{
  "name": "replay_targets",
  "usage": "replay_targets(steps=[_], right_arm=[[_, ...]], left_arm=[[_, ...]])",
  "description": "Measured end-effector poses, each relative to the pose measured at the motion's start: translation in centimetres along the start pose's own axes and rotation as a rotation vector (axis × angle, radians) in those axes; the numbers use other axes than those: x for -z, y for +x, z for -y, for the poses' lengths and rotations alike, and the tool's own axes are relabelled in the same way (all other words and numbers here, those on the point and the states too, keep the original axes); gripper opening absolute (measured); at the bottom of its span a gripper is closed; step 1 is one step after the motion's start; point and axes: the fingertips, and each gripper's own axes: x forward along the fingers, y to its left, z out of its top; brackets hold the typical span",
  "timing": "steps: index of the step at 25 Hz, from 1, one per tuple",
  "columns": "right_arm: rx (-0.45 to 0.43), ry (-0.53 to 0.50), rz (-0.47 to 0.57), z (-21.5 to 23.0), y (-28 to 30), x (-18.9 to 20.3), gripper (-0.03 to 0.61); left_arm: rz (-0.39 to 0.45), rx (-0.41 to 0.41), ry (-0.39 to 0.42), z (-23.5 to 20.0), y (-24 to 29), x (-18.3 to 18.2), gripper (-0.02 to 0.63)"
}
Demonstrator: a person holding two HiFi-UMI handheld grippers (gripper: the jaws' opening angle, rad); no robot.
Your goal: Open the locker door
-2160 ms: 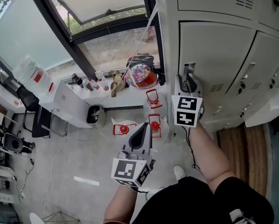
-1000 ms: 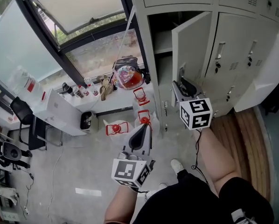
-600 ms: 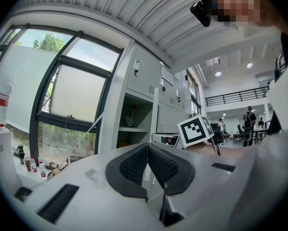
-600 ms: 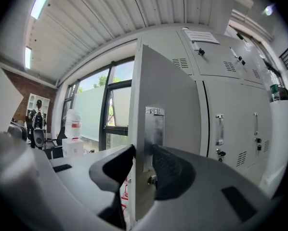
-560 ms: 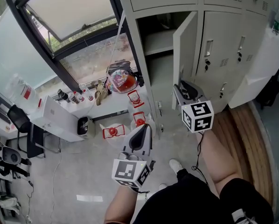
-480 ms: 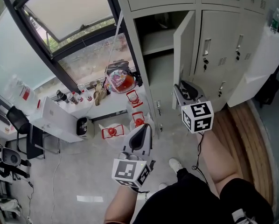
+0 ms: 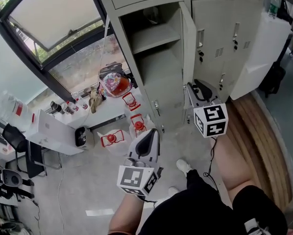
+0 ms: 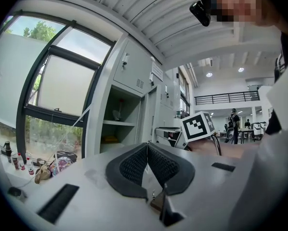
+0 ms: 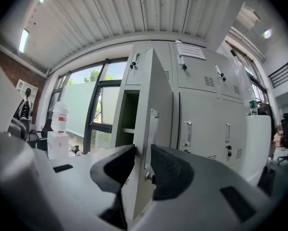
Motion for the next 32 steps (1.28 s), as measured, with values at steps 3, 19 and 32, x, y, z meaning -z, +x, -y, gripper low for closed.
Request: replay_targets(steps=[3,19,32], right_arm=[[0.036,-0.004,-0.004,1.5,-0.8,0.2,0.156],[0.201,0.016,-0.047,9.1,-3.5,1.6,0.107],[0.246,0.109,-0.061,13.9,-4.3,2.2,0.104]], left_arm=[[-0.014,0.031,0.003,0.9,0.3,0.5,0.017],[-0.011,0.090,-0.002,3.6,3.0,0.4,0.017],[-0.012,0.098,0.005,5.5,4.4,0.1,0.017]])
